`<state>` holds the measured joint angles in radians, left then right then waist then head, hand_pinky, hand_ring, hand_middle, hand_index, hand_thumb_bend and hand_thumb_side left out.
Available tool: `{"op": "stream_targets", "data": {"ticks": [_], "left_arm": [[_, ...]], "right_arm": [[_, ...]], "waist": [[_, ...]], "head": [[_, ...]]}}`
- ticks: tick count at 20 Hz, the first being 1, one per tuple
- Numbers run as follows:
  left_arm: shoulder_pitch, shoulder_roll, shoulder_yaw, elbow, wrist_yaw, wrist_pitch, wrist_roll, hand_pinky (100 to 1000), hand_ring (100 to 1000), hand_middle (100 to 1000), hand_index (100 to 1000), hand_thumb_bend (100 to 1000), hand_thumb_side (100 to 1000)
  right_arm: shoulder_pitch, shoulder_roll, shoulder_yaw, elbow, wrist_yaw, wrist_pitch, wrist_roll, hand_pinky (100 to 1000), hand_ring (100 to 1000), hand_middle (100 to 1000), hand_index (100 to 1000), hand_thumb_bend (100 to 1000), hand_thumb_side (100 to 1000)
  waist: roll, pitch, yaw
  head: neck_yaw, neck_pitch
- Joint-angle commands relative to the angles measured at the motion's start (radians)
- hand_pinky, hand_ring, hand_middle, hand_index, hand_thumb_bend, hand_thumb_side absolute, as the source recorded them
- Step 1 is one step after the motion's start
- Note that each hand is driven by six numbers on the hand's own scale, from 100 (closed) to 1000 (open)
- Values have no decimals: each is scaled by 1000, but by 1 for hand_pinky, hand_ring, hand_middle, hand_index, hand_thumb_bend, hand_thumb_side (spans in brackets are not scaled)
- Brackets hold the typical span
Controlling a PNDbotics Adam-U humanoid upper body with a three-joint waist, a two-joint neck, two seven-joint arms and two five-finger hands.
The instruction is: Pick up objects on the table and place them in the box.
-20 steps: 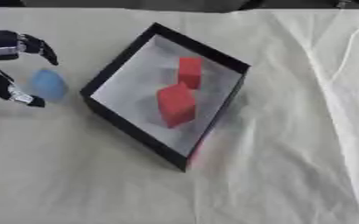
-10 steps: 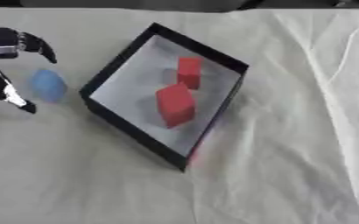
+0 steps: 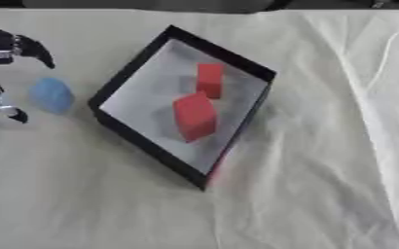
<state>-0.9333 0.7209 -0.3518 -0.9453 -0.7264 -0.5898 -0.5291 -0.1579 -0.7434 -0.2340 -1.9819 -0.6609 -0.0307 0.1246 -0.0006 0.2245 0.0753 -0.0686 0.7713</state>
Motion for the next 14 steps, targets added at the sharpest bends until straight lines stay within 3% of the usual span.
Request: {"op": "stream_targets", "data": {"ticks": [1, 7, 14], "left_arm": [[-24, 5, 16, 17, -21, -317, -302, 891, 881, 808, 831, 759, 193], [-30, -24, 37, 53, -88, -317, -269, 890, 881, 810, 834, 767, 126], [-27, -41, 43, 86, -122, -317, -228, 878, 867, 780, 826, 633, 144]], "right_arm": [[-7, -18, -11, -18, 12, 6, -2, 971, 668, 629, 798, 100, 543], [-3, -8, -10, -18, 26, 13, 4, 971, 665, 626, 795, 100, 545], [3, -1, -9, -18, 40, 22, 6, 971, 661, 625, 792, 100, 547]], "waist": [[6, 1, -2], [5, 10, -10], [6, 15, -12]], "head": [[5, -1], [12, -4], [13, -4]]}}
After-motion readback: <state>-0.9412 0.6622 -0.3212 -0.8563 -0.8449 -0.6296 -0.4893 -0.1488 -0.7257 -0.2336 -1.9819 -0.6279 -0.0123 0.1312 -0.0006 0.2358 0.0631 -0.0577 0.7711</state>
